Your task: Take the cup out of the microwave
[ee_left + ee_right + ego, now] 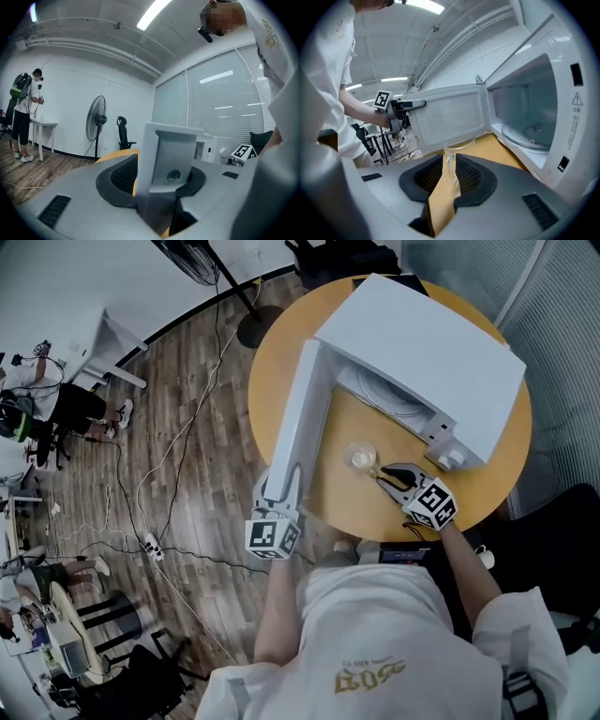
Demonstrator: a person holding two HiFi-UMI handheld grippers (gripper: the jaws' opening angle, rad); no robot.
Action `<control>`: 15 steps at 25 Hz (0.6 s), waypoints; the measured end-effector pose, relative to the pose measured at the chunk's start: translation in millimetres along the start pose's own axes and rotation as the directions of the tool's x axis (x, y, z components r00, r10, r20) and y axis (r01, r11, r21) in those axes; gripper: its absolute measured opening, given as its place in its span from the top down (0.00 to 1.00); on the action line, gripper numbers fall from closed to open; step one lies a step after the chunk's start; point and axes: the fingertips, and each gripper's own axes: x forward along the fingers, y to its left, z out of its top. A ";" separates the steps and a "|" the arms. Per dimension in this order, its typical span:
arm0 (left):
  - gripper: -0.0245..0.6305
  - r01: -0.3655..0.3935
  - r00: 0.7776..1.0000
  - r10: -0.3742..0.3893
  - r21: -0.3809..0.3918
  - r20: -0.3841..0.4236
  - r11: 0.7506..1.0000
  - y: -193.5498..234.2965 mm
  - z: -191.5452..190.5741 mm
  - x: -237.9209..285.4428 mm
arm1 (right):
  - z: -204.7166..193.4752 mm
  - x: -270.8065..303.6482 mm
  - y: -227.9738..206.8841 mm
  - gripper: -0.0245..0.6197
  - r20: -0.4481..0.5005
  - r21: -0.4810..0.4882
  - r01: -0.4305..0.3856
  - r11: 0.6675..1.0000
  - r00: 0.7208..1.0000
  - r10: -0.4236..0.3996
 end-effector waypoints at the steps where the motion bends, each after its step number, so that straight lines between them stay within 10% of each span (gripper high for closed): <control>1: 0.68 0.000 1.000 0.000 -0.001 0.001 1.000 1.1 -0.7 -0.7 | 4.5 -1.3 1.5 0.83 0.009 0.009 0.015 1.000 1.000 -0.016; 15: 0.68 0.036 0.999 -0.035 0.026 -0.016 0.999 5.8 -1.0 1.1 | 55.2 -32.3 25.4 0.94 0.102 0.215 0.271 0.938 0.949 -0.297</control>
